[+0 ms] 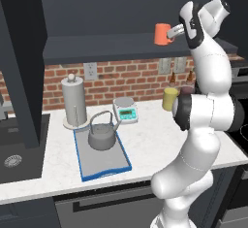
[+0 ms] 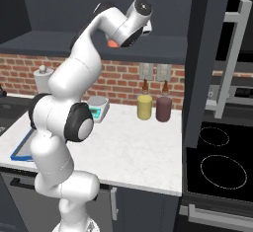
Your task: Pick the kettle from the counter and place it on the tray. Then pick the mug from the cabinet and place it on the tray. Then close the cabinet doors.
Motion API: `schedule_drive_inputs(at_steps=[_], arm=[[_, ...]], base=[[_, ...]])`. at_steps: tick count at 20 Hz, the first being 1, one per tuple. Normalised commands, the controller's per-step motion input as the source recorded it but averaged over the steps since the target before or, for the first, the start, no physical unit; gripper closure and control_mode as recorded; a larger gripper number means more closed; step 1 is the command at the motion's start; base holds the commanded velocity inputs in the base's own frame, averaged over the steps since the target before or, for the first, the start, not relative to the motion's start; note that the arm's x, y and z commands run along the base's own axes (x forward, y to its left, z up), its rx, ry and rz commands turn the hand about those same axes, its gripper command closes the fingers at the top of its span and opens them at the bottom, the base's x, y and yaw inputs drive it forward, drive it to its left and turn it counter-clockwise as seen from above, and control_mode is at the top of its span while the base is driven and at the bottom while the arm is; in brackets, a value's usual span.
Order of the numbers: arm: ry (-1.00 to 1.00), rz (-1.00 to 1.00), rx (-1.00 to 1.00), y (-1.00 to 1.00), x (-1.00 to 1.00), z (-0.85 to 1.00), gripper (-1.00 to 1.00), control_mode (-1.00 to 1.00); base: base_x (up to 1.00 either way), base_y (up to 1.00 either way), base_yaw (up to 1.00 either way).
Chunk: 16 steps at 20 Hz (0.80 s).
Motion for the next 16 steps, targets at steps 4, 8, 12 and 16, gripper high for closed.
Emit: schedule_drive_inputs(at_steps=[4, 8, 12, 16], arm=[[0.0, 0.0, 0.0, 0.04, 0.05, -0.02, 1.0, -1.0], [-0.01, 0.02, 0.0, 0.04, -0.07, 0.0, 1.0, -1.0], [-0.06, 0.05, 0.0, 0.04, -0.33, 0.0, 1.0, -1.0], [-0.07, 0.08, 0.0, 0.2, -0.46, 0.0, 1.0, -1.0]], base=[[0.0, 0.0, 0.0], [0.0, 0.0, 0.0], [0.0, 0.0, 0.0], [0.0, 0.0, 0.0]])
